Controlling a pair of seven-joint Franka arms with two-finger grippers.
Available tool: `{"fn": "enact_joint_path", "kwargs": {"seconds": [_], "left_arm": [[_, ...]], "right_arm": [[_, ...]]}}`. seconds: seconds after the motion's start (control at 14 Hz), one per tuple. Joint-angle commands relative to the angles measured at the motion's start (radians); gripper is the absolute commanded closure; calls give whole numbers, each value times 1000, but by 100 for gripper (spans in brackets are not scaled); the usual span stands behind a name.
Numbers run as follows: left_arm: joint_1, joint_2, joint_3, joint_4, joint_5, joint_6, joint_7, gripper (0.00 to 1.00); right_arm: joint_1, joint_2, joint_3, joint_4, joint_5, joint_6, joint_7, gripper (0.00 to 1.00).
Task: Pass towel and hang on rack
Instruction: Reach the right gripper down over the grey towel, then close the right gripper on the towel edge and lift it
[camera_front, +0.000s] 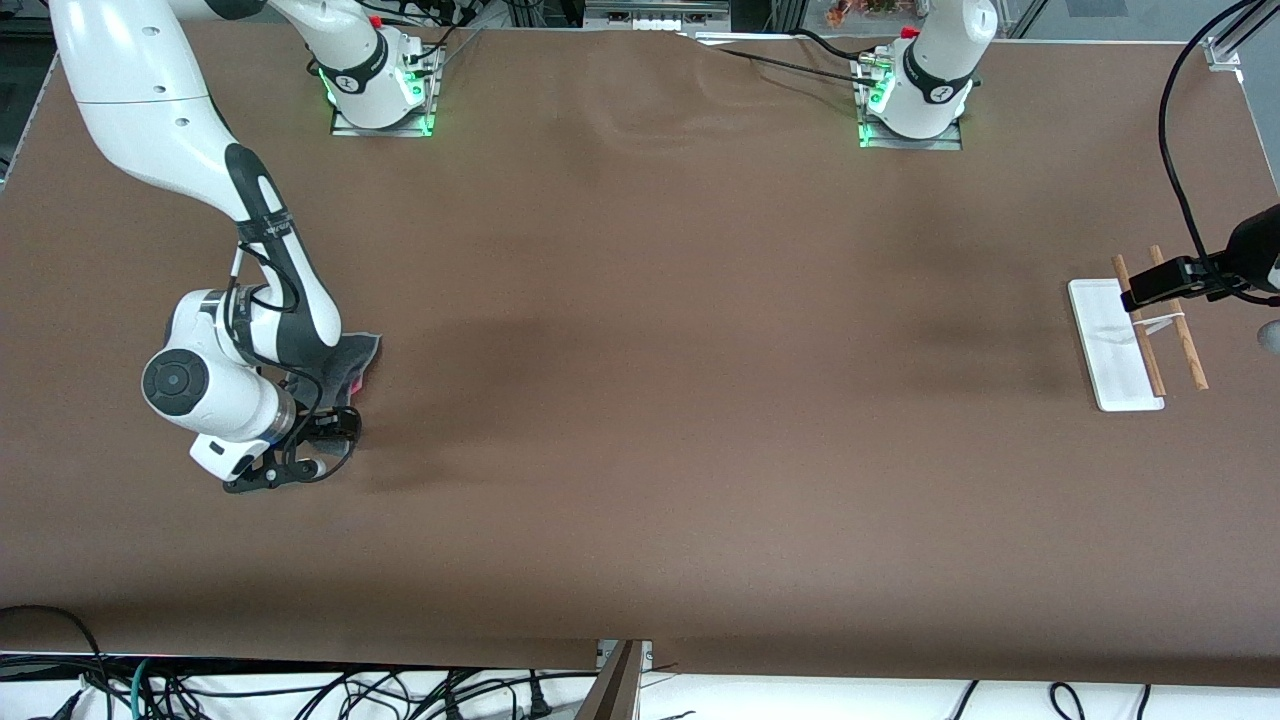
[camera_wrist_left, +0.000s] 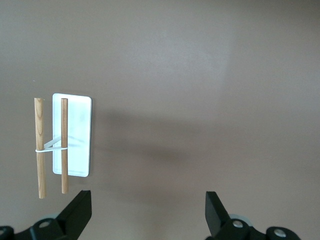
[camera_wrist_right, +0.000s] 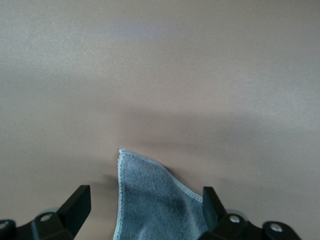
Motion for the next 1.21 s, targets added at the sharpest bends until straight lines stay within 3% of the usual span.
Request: {"fn": "enact_joint_path", "kwargs": {"seconds": [0.0, 0.21, 0.43, 0.5, 0.71, 1.07, 1.14], "left_arm": [[-2, 15, 3, 34, 24, 3, 11, 0], [-1, 9, 1, 25, 22, 30, 4, 0], [-1, -2, 0, 1, 24, 24, 4, 0], [-1, -11, -2, -7, 24, 26, 2, 0], [-1, -14, -8, -13, 24, 30, -4, 0], [-2, -5, -10, 5, 24, 30, -16, 0], [-2, -5, -10, 8, 22, 30, -16, 0]], "right_arm": [[2, 1, 1, -10, -3, 23, -14, 2], [4, 12, 1, -10, -3, 45, -16, 7], [4, 15, 1, -11, -3, 51, -16, 36], [4, 19, 1, -11, -3, 51, -16, 41], [4, 21, 1, -11, -3, 53, -14, 44], [4, 16, 1, -10, 0, 43, -13, 99], [4, 16, 1, -10, 0, 42, -14, 100]]}}
